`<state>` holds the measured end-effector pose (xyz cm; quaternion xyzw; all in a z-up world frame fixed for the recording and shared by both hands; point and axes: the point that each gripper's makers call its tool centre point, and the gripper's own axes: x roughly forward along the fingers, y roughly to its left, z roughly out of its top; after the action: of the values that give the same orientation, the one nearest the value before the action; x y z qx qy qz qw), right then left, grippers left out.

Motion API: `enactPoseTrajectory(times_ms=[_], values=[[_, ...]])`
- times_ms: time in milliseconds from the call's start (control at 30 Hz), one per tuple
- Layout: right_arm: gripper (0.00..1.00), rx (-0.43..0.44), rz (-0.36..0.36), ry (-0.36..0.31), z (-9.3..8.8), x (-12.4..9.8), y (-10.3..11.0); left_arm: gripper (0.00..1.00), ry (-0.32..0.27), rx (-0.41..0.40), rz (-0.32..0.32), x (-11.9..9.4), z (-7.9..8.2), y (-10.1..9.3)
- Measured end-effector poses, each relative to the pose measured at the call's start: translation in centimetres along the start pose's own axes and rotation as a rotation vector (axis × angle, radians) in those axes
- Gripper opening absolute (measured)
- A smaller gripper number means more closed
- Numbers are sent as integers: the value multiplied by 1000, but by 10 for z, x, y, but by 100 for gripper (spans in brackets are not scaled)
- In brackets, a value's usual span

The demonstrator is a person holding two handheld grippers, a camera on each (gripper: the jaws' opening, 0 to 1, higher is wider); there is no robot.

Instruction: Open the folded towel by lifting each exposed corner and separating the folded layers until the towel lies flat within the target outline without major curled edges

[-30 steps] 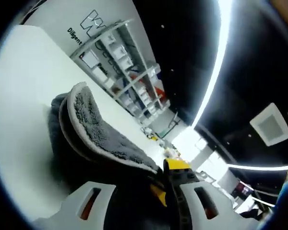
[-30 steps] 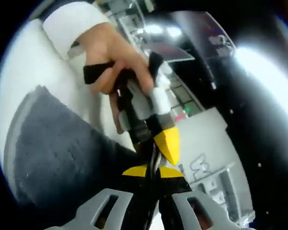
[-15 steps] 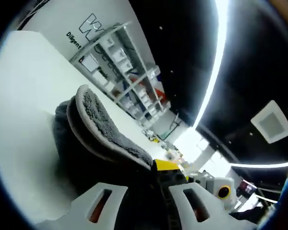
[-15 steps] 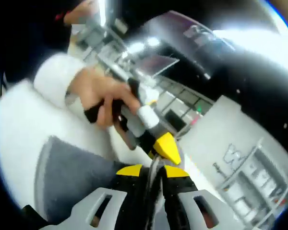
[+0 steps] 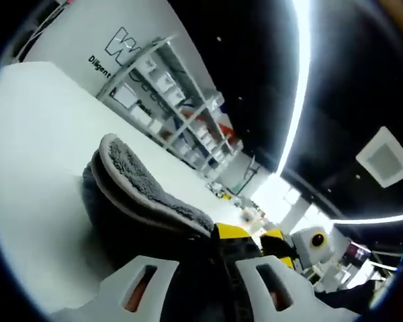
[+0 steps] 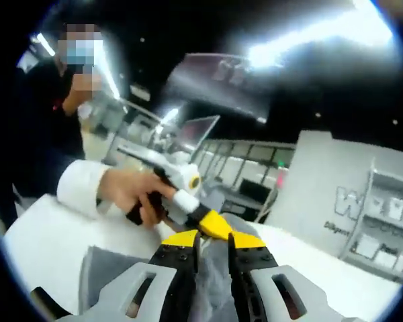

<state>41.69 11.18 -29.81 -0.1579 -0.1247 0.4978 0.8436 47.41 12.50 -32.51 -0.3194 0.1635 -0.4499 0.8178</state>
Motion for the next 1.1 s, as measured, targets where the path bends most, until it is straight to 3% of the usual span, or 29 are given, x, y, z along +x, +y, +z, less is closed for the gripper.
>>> enactPoseTrajectory(times_ms=[333,500,633,700,1100], values=[[11,142,-112,71,-28,-11,-35,7,-18,36,18,-6,7,3],[15,187,-147,174,-55,-12,-44,7,-33,52,36,-10,12,6],[18,211,-139,237,-72,-12,-41,7,-36,47,32,-13,15,6],[20,215,-134,282,-81,-12,-39,7,-40,55,34,-15,9,-1],[21,250,-142,505,-130,-26,-36,8,-50,71,56,-28,28,21]])
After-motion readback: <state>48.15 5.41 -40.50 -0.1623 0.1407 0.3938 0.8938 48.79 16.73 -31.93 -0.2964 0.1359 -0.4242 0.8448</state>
